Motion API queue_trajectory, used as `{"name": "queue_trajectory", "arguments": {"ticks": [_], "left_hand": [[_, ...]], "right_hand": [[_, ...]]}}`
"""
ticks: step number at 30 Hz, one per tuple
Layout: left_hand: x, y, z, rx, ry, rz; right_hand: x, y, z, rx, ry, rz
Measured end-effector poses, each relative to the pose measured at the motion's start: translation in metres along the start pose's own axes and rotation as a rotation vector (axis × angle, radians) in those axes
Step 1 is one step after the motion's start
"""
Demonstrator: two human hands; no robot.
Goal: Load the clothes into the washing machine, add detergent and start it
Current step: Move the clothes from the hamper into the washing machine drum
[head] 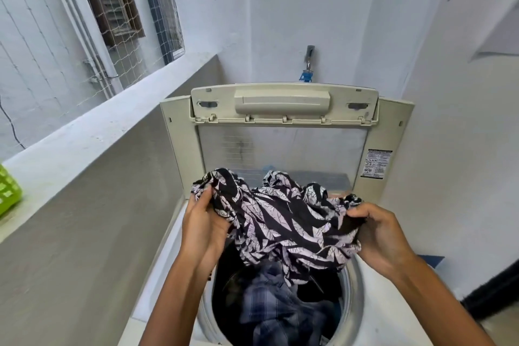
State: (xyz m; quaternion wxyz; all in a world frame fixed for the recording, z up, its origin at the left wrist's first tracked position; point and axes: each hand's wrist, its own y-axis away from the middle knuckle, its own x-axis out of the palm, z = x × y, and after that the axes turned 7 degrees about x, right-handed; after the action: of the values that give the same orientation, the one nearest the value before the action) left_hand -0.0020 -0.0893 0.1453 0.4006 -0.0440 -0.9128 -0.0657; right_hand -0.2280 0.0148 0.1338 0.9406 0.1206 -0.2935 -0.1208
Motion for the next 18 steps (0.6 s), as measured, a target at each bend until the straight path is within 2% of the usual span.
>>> {"name": "queue_trajectory", "arguments": {"ticks": [4,7,8,10,12,14,15,16,18], "left_hand": [[0.017,-0.005,-0.013,-0.059,-0.03,0.127],[0.028,-0.008,-0.015,-0.043,-0.232,0.151],[0.031,-0.007,-0.015,-0.029,-0.315,0.14],[0.03,-0.008,-0.013,0.016,-0.519,0.112],[0.022,-0.01,-0.012,0.091,-0.824,0.14],[0.011,-0.014,-0.009,0.119,-1.234,0.287],[0.006,-0.014,-0.006,0.074,-1.41,0.39],[0.004,-0.013,-0.002,0.02,-1.511,0.481],[0.007,-0.011,0.005,-0.006,-1.516,0.59]], "right_hand": [[0.011,-0.005,-0.01,-0.002,0.358,-0.073],[0.008,-0.012,-0.014,-0.08,0.655,-0.308],[0.009,-0.012,-0.011,-0.129,0.696,-0.329],[0.008,-0.011,-0.003,-0.173,0.637,-0.301],[0.009,-0.007,0.015,-0.167,0.439,-0.236],[0.013,-0.001,0.035,-0.18,0.261,-0.153],[0.015,0.0,0.043,-0.188,0.206,-0.122],[0.019,0.002,0.051,-0.197,0.176,-0.079],[0.03,0.003,0.061,-0.216,0.143,-0.029]]}}
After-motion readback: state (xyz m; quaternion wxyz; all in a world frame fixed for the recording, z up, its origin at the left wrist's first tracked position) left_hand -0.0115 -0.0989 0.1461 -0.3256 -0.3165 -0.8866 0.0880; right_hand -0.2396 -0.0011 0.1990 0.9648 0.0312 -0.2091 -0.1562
